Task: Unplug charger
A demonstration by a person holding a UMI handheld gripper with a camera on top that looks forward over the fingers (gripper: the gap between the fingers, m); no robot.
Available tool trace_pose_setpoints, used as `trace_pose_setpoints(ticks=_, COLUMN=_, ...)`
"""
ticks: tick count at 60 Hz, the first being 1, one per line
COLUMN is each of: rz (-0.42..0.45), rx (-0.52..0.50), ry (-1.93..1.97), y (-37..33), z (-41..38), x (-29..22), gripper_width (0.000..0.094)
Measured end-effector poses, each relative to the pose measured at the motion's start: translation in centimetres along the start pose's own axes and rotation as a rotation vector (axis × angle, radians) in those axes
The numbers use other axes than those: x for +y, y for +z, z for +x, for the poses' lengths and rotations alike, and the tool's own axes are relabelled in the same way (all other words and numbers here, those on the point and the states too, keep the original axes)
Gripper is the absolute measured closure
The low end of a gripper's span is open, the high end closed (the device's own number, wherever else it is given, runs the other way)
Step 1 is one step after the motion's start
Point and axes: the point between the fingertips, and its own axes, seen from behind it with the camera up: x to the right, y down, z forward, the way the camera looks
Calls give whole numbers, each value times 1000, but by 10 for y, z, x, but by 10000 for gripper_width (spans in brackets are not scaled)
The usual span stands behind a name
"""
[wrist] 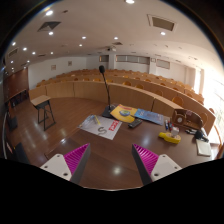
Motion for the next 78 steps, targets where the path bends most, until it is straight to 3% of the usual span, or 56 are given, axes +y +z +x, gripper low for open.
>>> trace_pose_setpoints(ticks=16, rz=-139, rx=25, ry=47, y=55, z=66, x=80, gripper_width=77)
trace_pose_setpoints(ticks=26, rz=-199, rx=139, ry=94, y=111, z=169, x=126, gripper_width=79)
trace_pose_setpoints(ticks=42, rz=-86, rx=376, ry=162, y=196, z=363, x=97, gripper_width=79)
trace_pose_setpoints(ticks=48, rz=-7, rx=404, ry=201, y=233, z=406, x=72, gripper_width=83)
trace_pose_setpoints(ticks=57, rz=20, rx=412, ry=223, y=284, z=438, x=56, gripper_width=100)
trace_pose_setpoints(ticks=63, rz=3, rx=408, ry=224, y=312, z=444, x=59, gripper_width=216)
trace_pose_setpoints(ticks=69, rz=15, rx=438, ry=231, y=318, z=455, x=58, gripper_width=548)
trace_pose_setpoints(ticks=78, rz=14, rx=447, ry=239, y=319, z=455, x=59, gripper_width=641)
